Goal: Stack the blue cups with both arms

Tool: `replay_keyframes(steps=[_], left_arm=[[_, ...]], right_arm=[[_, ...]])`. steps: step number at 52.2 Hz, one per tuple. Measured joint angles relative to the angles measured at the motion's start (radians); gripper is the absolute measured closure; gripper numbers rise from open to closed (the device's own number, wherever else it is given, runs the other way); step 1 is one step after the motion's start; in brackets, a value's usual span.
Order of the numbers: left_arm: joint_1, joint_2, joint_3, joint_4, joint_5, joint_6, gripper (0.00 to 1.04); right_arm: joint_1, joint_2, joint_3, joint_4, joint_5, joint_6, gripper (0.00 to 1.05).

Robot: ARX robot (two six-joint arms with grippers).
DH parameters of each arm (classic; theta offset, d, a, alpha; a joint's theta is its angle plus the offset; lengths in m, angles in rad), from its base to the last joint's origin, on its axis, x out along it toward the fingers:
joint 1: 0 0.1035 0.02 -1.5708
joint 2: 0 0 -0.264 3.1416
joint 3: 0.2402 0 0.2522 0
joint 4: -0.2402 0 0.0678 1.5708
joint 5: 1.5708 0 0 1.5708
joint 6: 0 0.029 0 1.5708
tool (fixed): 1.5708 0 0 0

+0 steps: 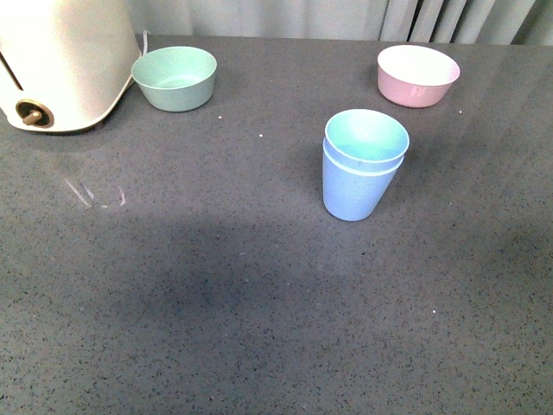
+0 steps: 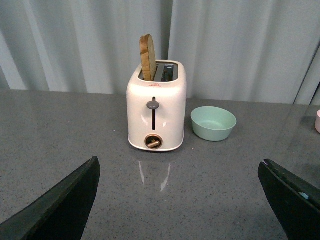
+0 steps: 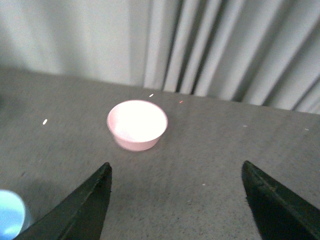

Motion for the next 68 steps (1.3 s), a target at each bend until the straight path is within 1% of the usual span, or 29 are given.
replay_keyframes(steps=[2, 5, 7, 9, 10, 12, 15, 17, 20, 32, 47, 51, 68], left_arm=[[0.0, 0.0, 0.0, 0.0, 0.0, 0.0, 0.09], [0.0, 0.0, 0.0, 0.0, 0.0, 0.0, 0.09], [0.0, 0.0, 0.0, 0.0, 0.0, 0.0, 0.09], [0.0, 0.0, 0.0, 0.0, 0.0, 0.0, 0.09], [0.0, 0.0, 0.0, 0.0, 0.0, 0.0, 0.09], [0.0, 0.0, 0.0, 0.0, 0.0, 0.0, 0.09], [0.0, 0.0, 0.0, 0.0, 0.0, 0.0, 0.09], [0.0, 0.0, 0.0, 0.0, 0.0, 0.0, 0.09], [0.0, 0.0, 0.0, 0.0, 0.0, 0.0, 0.09], [0.0, 0.0, 0.0, 0.0, 0.0, 0.0, 0.09], [0.0, 0.0, 0.0, 0.0, 0.0, 0.0, 0.09], [0.0, 0.0, 0.0, 0.0, 0.0, 0.0, 0.09], [0.0, 0.0, 0.0, 0.0, 0.0, 0.0, 0.09]], right_arm=[[-0.003, -0.024, -0.068, 0.105, 0.023, 0.055, 0.39], [-0.01, -0.069, -0.129, 0.162, 0.026, 0.089, 0.5], [-0.013, -0.096, -0.156, 0.172, 0.023, 0.104, 0.56], [-0.018, -0.135, -0.199, 0.181, 0.017, 0.116, 0.67], [-0.02, -0.146, -0.213, 0.182, 0.015, 0.119, 0.7], [-0.025, -0.166, -0.241, 0.182, 0.01, 0.124, 0.77], [-0.054, -0.192, -0.275, 0.182, -0.037, 0.127, 0.86], [-0.064, -0.207, -0.291, 0.182, -0.042, 0.129, 0.92], [-0.081, -0.248, -0.325, 0.18, -0.042, 0.13, 1.03], [-0.084, -0.422, -0.435, 0.114, -0.046, 0.134, 1.03], [-0.084, -0.589, -0.497, 0.008, -0.046, 0.134, 1.03], [-0.084, -0.605, -0.533, 0.042, -0.047, 0.133, 1.03], [-0.084, -0.811, -0.534, -0.148, -0.046, 0.134, 1.03]])
